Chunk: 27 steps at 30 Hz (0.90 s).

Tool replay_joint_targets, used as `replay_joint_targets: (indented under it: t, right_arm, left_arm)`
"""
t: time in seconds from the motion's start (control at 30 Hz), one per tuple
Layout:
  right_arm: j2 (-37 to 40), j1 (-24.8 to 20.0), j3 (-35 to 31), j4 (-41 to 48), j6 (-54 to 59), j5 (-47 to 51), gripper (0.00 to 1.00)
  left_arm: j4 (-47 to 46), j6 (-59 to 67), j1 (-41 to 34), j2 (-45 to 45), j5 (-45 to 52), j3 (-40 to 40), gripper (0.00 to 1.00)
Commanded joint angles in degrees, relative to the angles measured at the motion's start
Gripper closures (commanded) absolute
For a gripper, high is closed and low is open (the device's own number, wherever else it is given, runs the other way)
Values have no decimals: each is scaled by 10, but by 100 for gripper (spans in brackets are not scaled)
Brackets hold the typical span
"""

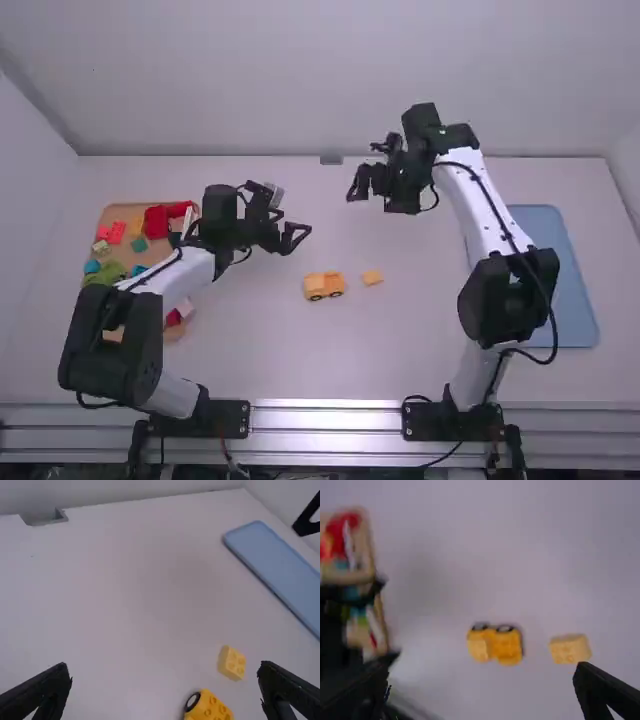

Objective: Assemble lego blocks to make yellow taxi

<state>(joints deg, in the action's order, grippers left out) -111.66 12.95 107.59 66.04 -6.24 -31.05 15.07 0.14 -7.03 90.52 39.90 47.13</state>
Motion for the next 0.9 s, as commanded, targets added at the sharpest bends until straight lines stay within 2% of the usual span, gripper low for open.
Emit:
replay_joint_targets:
  t: [0.0, 0.1, 0.17, 0.33, 0.43, 0.5, 0.57, 0.6, 0.67, 0.7, 0.8, 0.87]
  right_arm:
    - [-2, 0, 22, 30, 346, -77, 1]
    - [-3, 9, 14, 32, 468, -30, 1]
    - [-3, 16, 5, 34, 556, 34, 1]
    - [-3, 32, -18, 0, 616, 120, 1]
    - [-3, 44, -27, -13, 637, 112, 1]
    - [-3, 52, -29, 9, 709, 89, 1]
    - [-3, 54, -34, 60, 837, 37, 1]
    - [-3, 48, -39, 102, 938, -4, 1]
    - [-3, 33, -53, 130, 1034, -47, 1]
    - [-3, 15, -70, 135, 1092, -98, 1]
    - [-3, -12, -112, 107, 1137, -171, 1]
    - [-3, -37, -179, 38, 1147, -224, 1]
  left_arm:
    - [-3, 41, -1, -3, 38, 0, 1]
    - [-12, 119, 0, -3, 106, 0, 1]
    - [-24, 199, 0, -3, 178, 0, 1]
    - [-63, 290, -1, -3, 221, 0, 1]
    - [-89, 337, 0, -3, 227, 0, 1]
    - [-93, 365, -2, -3, 220, 0, 1]
    - [-95, 371, 2, -3, 221, 0, 1]
    - [-97, 365, 3, -3, 232, 0, 1]
    - [-101, 354, 3, -3, 240, 0, 1]
    - [-102, 345, 3, -3, 239, 0, 1]
    - [-102, 338, 3, -3, 232, 0, 1]
    - [-106, 338, 2, -3, 232, 0, 1]
